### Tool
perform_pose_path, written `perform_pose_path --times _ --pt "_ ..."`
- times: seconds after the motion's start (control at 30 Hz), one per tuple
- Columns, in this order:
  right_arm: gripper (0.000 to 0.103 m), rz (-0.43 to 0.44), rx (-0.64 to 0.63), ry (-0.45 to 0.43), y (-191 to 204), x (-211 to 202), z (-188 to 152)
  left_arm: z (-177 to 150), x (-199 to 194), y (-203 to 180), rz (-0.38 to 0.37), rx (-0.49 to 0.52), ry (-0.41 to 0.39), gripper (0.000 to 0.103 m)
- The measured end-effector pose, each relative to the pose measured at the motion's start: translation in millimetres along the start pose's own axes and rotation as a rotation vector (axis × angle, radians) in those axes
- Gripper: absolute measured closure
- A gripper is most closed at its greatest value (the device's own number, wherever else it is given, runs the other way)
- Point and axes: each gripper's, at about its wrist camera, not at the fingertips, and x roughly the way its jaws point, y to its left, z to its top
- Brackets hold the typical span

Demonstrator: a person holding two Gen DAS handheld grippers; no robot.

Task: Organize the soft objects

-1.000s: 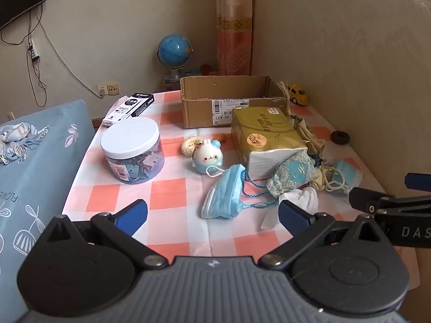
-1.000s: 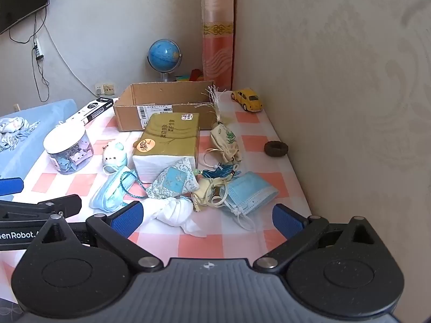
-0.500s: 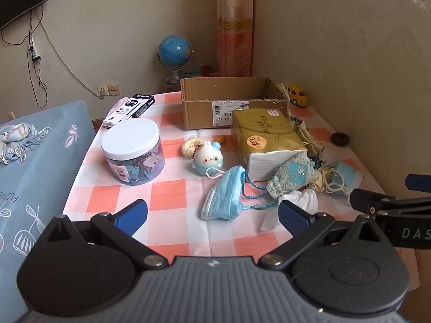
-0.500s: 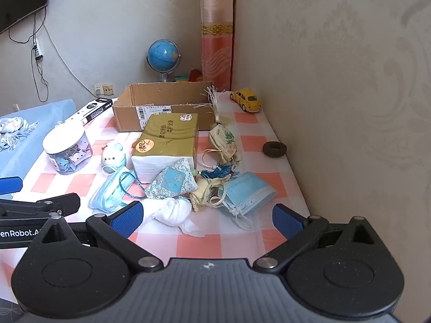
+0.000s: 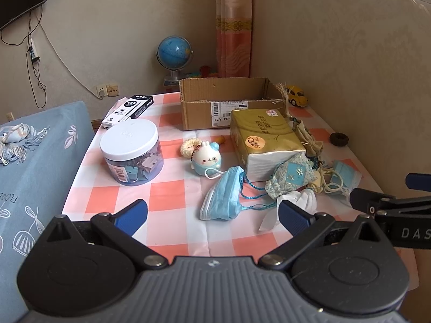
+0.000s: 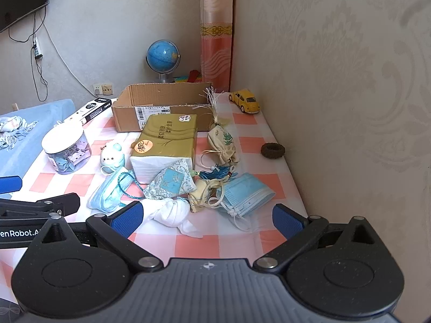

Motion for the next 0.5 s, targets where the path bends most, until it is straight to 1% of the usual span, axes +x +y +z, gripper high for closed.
perform_pose_path --times 0.5 --pt "0.0 0.0 -0.003 -0.003 -0.3 0.0 -0.2 -0.4 -0.2 -1.0 0.0 0.004 -0.004 0.0"
